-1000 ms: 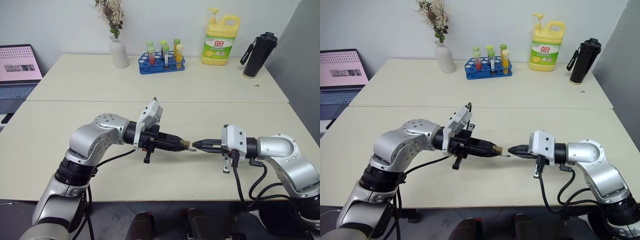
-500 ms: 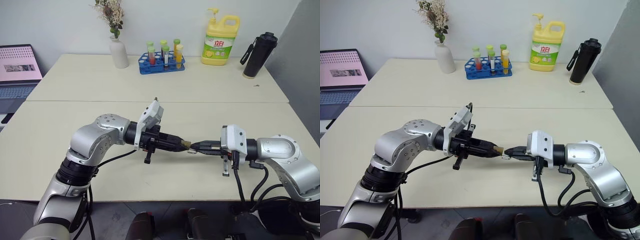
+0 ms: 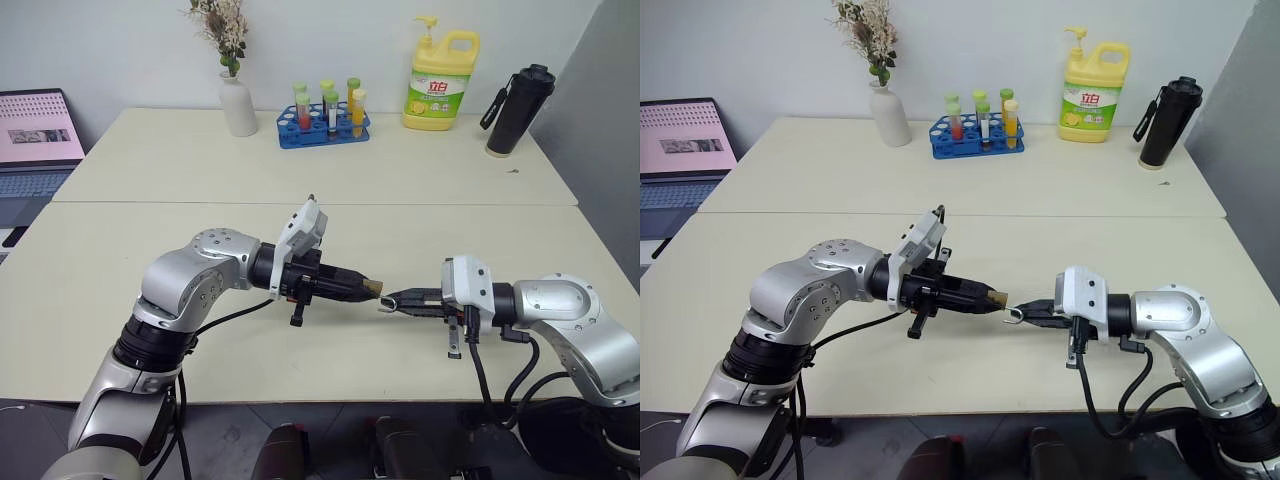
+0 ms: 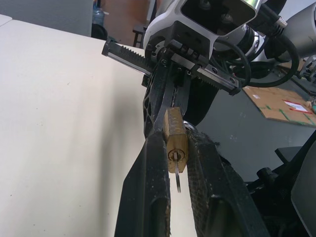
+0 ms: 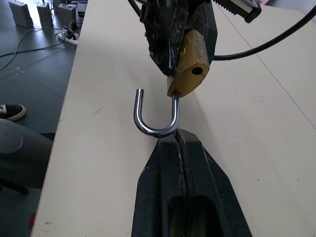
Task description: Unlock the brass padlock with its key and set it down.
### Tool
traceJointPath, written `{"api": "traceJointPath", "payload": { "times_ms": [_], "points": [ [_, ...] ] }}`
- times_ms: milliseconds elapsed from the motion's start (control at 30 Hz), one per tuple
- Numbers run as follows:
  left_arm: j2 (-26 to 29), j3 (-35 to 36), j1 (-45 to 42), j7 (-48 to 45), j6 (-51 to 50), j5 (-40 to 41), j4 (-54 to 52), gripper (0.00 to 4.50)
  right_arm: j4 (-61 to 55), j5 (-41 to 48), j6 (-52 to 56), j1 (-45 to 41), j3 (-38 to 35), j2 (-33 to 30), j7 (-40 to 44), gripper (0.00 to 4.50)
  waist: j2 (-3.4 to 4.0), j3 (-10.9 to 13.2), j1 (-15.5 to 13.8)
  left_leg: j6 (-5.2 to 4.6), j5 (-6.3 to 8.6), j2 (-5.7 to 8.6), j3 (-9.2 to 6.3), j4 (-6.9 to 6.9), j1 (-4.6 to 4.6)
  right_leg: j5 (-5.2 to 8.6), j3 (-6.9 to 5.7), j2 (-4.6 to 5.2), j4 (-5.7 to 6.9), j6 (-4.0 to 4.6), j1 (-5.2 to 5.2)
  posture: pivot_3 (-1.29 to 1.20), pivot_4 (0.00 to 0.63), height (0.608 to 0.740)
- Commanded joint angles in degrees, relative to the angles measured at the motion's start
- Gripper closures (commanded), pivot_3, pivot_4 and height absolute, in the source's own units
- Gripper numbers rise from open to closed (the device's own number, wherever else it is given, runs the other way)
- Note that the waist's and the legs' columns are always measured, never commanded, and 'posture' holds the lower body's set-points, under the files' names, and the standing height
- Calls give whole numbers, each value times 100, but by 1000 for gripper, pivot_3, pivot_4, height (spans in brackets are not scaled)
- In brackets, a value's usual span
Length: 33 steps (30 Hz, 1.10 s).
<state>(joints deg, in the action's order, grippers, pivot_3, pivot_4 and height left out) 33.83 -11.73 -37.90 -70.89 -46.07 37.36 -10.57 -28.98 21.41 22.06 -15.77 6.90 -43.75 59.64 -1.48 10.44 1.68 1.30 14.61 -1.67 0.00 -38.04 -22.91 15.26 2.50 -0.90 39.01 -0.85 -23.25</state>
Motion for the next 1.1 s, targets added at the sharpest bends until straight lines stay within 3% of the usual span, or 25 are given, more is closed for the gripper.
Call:
{"api": "traceJointPath", "payload": {
  "times_ms": [33,167,233,333,633,1100],
  "points": [
    [-24,201,43,115,-18,115,-87,4333,-72,-222,-256,180,-126,-208,-5,4500,0,0,-1,0,0,0,0,0,0,0,0,0,0,0,0,0,150,740],
    [-94,292,202,371,-94,163,-131,4333,-24,-445,-494,554,-265,-362,-90,4500,0,0,-2,0,0,0,1,1,0,0,1,0,-1,0,0,0,150,740],
    [-232,385,360,708,-232,216,-125,4333,-53,-493,-540,804,-461,-371,-234,4134,0,0,-2,0,0,0,0,0,0,0,2,0,-1,0,0,0,150,740],
    [-279,330,692,952,-334,120,-105,4333,-244,-270,-331,1131,-784,-367,-357,3252,0,0,2,0,0,0,-1,-1,0,0,3,1,0,-1,1,0,150,740],
    [-707,44,1204,1623,-393,-298,496,4333,-803,314,214,1524,-1097,-397,-467,2,-2,-1,-5,0,0,1,-3,-1,3,0,2,1,1,-1,5,0,150,740],
    [-1350,-80,944,2050,-441,-655,1427,4333,-608,-379,-98,1573,-489,-404,-643,0,-3,-1,-4,0,0,3,-2,0,4,0,1,0,1,-1,4,0,150,740]
  ]
}}
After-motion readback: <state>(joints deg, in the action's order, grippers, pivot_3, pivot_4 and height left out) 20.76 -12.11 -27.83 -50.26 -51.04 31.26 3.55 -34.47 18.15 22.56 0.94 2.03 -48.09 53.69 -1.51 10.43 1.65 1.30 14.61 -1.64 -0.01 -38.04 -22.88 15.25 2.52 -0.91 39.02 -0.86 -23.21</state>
